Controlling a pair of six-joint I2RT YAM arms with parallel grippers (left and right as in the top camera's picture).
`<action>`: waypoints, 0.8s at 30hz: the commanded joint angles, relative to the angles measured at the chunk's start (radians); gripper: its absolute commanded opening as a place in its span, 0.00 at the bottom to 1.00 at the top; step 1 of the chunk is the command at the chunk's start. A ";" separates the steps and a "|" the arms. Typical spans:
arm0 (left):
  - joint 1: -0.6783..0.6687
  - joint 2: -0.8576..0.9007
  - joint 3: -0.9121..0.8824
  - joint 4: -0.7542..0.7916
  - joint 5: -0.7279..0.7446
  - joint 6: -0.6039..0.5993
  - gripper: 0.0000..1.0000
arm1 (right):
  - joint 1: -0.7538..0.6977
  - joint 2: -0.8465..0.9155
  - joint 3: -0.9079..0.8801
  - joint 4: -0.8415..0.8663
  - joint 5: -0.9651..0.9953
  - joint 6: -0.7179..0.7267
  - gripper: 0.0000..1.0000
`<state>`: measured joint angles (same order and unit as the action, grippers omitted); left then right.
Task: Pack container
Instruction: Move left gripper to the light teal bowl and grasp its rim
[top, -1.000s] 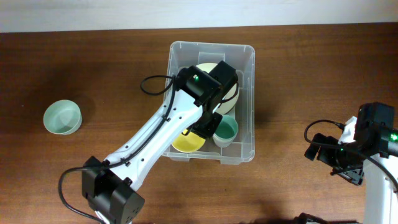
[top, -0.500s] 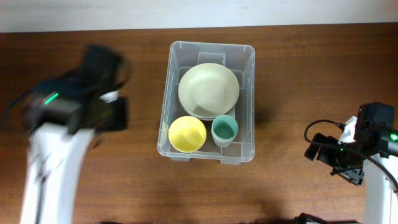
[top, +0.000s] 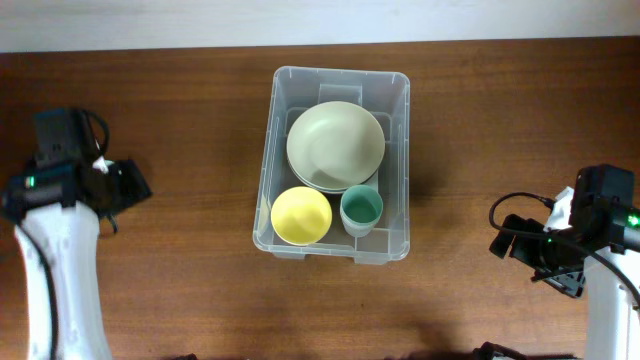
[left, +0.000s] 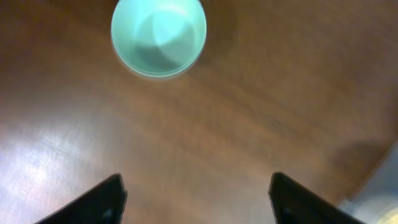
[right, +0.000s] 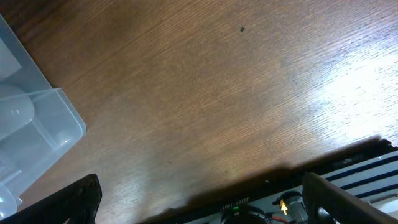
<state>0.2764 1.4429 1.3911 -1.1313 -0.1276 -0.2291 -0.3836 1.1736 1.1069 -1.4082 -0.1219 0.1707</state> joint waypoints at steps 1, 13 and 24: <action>0.045 0.137 -0.005 0.079 0.042 0.049 0.81 | 0.005 0.001 -0.003 0.000 -0.006 -0.010 0.99; 0.076 0.465 0.013 0.358 0.042 0.131 0.81 | 0.005 0.001 -0.003 0.000 -0.006 -0.010 0.99; 0.075 0.564 0.012 0.435 -0.034 0.156 0.56 | 0.005 0.001 -0.003 0.000 -0.006 -0.010 0.99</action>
<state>0.3447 1.9877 1.3914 -0.7052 -0.1257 -0.0879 -0.3836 1.1736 1.1069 -1.4086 -0.1219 0.1711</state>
